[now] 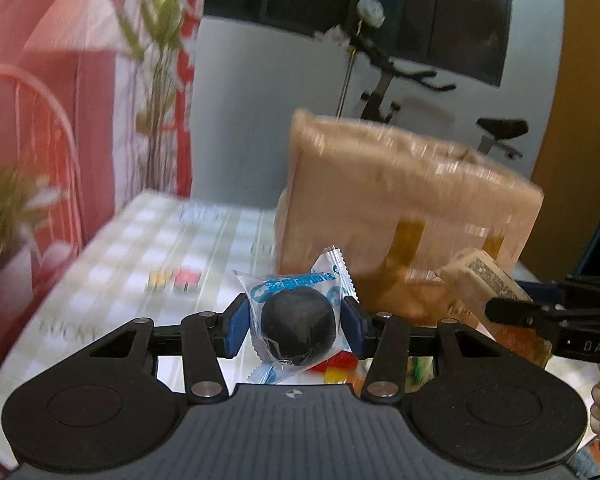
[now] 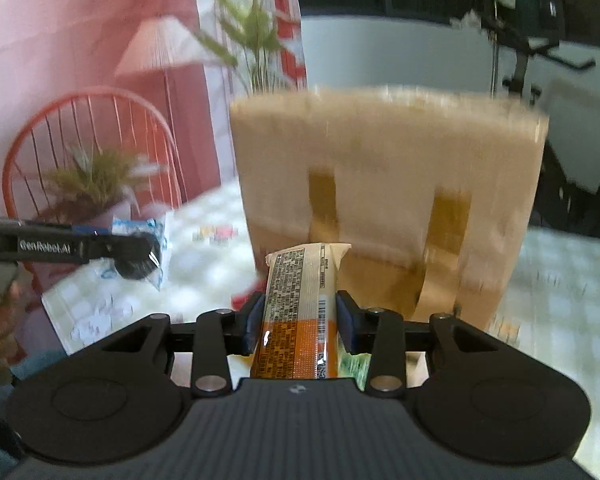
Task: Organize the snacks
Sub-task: 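Carry both packs over the box and open both grippers to release them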
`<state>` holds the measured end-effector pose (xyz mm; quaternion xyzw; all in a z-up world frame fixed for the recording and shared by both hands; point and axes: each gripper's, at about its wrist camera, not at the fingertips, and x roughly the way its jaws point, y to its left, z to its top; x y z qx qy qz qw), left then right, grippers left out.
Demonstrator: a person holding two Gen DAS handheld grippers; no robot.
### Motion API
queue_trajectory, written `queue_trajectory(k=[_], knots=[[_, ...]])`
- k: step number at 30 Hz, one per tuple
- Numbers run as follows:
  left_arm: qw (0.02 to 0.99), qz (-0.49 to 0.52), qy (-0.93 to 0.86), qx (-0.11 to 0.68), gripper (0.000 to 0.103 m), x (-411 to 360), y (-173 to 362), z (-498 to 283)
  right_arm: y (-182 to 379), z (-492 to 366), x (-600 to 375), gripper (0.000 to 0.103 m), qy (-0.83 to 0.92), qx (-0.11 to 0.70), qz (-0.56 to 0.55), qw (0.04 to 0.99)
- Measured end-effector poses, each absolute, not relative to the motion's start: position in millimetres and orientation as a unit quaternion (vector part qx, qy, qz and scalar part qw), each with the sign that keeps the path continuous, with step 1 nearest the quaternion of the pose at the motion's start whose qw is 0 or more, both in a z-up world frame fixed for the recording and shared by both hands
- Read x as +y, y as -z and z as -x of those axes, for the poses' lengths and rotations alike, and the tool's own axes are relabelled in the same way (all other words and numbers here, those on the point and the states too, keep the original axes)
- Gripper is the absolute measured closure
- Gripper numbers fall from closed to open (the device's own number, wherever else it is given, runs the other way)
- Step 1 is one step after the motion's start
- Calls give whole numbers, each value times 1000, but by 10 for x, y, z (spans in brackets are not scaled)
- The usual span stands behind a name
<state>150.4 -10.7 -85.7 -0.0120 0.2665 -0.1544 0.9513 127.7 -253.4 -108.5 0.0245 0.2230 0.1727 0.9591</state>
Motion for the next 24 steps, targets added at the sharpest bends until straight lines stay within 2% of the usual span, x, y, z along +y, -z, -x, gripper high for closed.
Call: queue_trajectory(k=[6,12,24], knots=[[959,13,182,216,52,-322,405,-1671,584,-1367,-2585,63,-185,162,-10,969],[957,22,209,201,51,-609,105,-1979,217,-1690,-2738,63,-175,128,1,976],[949,23,208,235,51,-1159,61,-2929,175,-2791,-3147,63,-147,184,-13,972]])
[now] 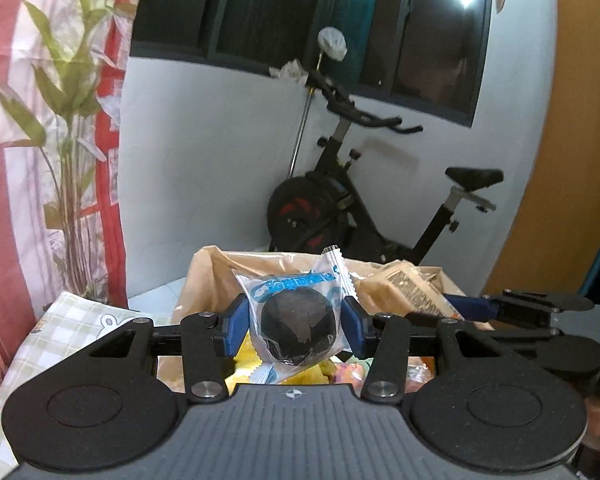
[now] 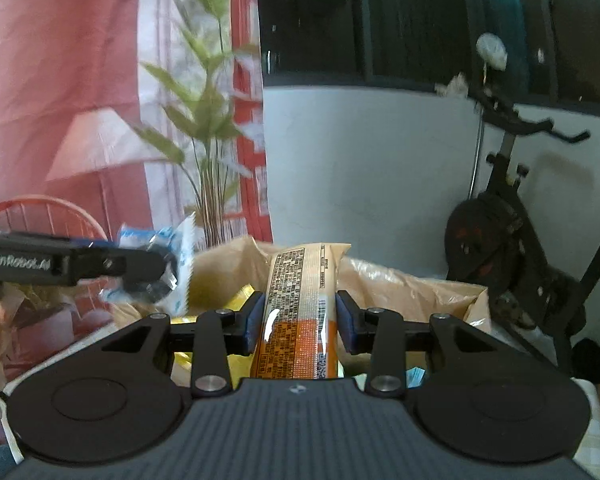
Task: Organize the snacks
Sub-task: 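Carry both packs over the box and open both grippers to release them, then grasp small brown jerky pack with left gripper while right gripper grasps red candy bag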
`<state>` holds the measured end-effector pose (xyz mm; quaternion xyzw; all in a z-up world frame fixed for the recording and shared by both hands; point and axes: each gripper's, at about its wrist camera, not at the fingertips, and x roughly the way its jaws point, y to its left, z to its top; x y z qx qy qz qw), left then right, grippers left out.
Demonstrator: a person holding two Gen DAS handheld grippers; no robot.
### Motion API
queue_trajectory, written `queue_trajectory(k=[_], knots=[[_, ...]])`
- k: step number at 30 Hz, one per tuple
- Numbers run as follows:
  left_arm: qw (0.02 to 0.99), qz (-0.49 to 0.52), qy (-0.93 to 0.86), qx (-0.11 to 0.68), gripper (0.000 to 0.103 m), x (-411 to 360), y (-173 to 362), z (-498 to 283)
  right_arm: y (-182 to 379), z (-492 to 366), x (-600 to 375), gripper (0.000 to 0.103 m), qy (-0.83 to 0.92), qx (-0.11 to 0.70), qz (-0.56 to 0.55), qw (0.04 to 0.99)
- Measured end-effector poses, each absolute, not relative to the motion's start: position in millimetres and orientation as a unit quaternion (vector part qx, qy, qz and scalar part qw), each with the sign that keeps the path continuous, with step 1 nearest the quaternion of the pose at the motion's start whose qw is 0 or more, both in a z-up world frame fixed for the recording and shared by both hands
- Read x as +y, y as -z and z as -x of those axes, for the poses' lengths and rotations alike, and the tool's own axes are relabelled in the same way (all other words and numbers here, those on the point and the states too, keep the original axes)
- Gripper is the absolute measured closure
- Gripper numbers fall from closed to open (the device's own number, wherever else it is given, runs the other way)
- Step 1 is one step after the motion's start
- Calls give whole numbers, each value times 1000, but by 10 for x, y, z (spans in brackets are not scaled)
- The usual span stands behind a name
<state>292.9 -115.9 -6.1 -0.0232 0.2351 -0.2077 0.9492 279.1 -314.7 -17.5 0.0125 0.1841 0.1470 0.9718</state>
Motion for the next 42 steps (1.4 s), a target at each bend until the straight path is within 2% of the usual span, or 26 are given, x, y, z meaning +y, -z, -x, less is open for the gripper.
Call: queue_trajectory(k=[4,7,9,10,12,26,33,40,41,42], knots=[[948,-7,208,241,49,-1298,104,-3118,285,-2970,-3169,63,-137,207,-7,969],[946,-24,205,251,43,-1333,137,-3201,349,-3025,-3201,61,-128,223,-10,966],[946,-26,202,251,31,-1309,138,-3215,379,-3043,-3233,58,-120,232,-16,965],[948,-22,201,248,30,-1278,132,-3186,384,-3029,-3251,52,-118,234,-20,965],[949,-14,204,240,30,-1201,107,-3109,358,-2967,-3273,46,-116,229,-23,966],[961,-3,173,214,30,-395,-38,-2292,168,-2011,-3121,46,-152,182,1,971],[961,17,153,231,30,-169,294,-1955,352,-1628,-3047,46,-177,195,16,964],[950,47,135,276,30,-69,808,-1807,838,-1474,-3021,46,-174,248,15,953],[949,49,131,283,30,-55,878,-1801,929,-1477,-3023,46,-173,260,11,950],[948,51,126,288,30,-39,943,-1794,1022,-1473,-3019,41,-169,270,9,948]])
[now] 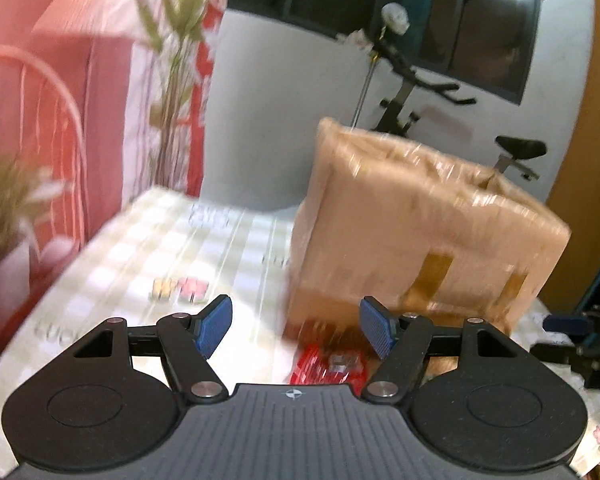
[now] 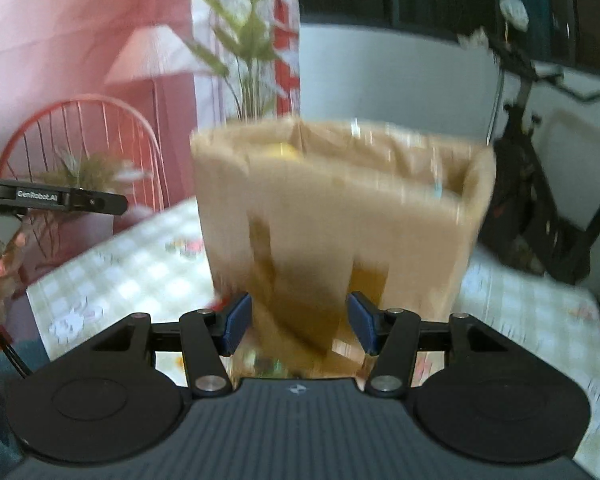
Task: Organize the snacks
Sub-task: 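Grasp small brown jerky pack with left gripper while right gripper grasps red candy bag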
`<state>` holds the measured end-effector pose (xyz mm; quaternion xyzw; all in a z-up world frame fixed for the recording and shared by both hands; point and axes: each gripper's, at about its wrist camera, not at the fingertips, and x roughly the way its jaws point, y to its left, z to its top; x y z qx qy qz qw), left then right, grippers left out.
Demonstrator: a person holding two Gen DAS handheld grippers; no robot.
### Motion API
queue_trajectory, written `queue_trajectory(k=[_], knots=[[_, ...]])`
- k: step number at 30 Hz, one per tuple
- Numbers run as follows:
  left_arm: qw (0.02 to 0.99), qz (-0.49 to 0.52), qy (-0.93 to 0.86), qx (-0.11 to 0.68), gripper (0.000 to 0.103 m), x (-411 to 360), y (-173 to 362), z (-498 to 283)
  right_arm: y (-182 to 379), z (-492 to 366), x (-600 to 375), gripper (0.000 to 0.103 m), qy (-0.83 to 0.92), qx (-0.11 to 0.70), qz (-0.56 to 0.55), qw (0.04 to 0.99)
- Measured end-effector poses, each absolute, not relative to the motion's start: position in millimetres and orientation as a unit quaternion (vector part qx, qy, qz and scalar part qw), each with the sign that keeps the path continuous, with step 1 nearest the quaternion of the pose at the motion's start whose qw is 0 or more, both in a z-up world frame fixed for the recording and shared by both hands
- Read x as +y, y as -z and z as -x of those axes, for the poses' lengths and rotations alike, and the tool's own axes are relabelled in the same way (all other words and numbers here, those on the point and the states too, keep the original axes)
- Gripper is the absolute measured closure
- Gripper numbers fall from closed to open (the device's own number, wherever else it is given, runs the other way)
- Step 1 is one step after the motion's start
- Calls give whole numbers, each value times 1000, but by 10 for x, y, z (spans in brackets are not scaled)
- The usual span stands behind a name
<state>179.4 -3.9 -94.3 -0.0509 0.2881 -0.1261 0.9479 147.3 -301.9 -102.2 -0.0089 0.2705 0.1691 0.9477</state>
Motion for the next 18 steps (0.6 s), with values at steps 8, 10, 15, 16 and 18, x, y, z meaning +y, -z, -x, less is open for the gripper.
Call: queue_trajectory(k=[8,10,15,16,18], knots=[[941,66,91,319,30,127,1362,-1722,1750,-1428,-2848,18,-143,342,45,928],[941,63,85,322,30,146,1428,-1693,1897,-1432,-2803,18,-142,355,45,923],[940,54,77,327,30,158,1525,-1639,2104,-1477,-2781,16,-131,374,25,918],[940,52,76,328,30,150,1536,-1644,2125,-1480,-2788,16,-129,376,22,917],[940,51,74,330,30,154,1574,-1634,2161,-1487,-2792,16,-127,381,19,916]])
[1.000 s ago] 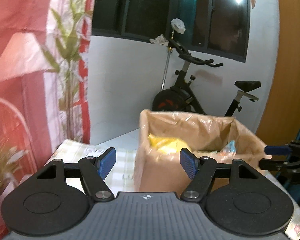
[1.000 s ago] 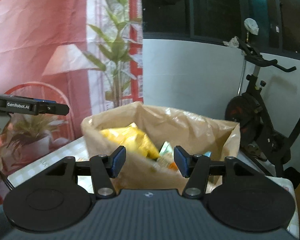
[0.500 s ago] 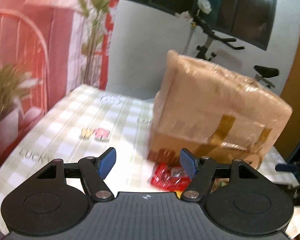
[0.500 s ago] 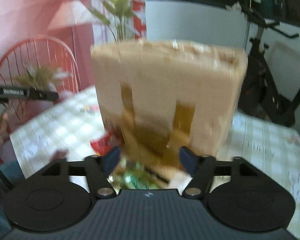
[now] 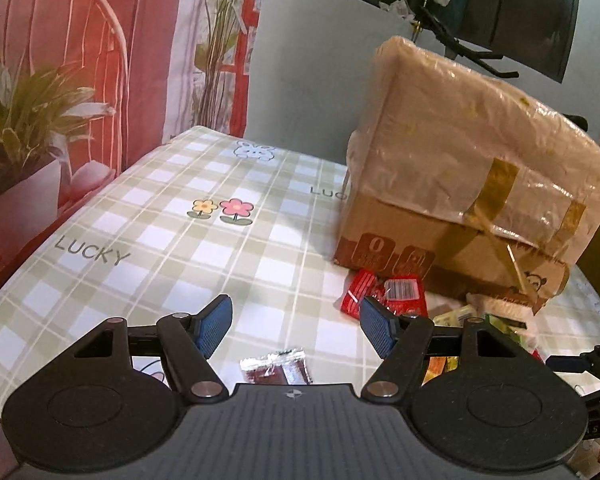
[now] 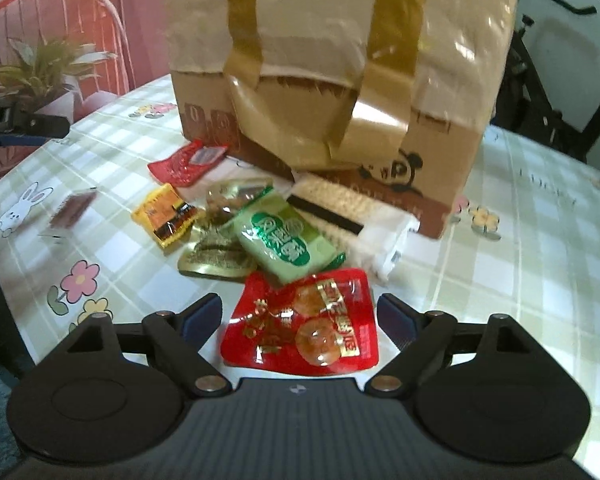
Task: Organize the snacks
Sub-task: 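Grasp small brown jerky pack with left gripper while right gripper grasps red candy bag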
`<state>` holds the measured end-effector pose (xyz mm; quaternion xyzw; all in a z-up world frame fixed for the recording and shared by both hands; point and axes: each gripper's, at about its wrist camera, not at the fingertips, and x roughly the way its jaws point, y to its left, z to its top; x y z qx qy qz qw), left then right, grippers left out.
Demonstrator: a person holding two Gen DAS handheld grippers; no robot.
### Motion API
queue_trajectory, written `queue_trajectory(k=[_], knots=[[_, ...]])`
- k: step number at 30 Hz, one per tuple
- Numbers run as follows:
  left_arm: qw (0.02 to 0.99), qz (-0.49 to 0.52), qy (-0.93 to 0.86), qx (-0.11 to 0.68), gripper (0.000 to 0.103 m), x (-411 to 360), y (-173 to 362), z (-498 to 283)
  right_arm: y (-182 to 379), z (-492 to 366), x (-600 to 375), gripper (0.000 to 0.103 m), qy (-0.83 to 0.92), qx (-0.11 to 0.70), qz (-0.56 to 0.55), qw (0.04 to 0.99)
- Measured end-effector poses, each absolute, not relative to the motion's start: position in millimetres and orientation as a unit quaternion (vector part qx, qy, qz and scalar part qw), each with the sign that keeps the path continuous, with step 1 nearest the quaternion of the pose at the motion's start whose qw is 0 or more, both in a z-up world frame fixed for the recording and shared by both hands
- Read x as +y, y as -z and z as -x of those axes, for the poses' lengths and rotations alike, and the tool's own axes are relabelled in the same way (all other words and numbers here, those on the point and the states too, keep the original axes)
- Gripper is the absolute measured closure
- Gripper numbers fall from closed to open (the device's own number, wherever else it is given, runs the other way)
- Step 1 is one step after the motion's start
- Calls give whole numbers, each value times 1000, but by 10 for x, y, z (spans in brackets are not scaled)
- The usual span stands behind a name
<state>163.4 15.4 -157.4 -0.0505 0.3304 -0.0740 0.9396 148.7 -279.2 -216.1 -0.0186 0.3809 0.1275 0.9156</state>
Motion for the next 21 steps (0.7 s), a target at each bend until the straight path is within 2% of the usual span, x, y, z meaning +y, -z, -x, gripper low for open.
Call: queue_trajectory(k=[15,17,21], knots=[[922,49,86,374,30,68,1848,-1609,2258,-1444,-2783,15,-118,359,18,926],[920,44,87,379,30,51,1868,-1599,2251,-1430,-2790,18,-115,358,17,927],[915,38,94,391,30,20,1909,-1582,2230,-1382,-2852,34,-109,349,5,931]])
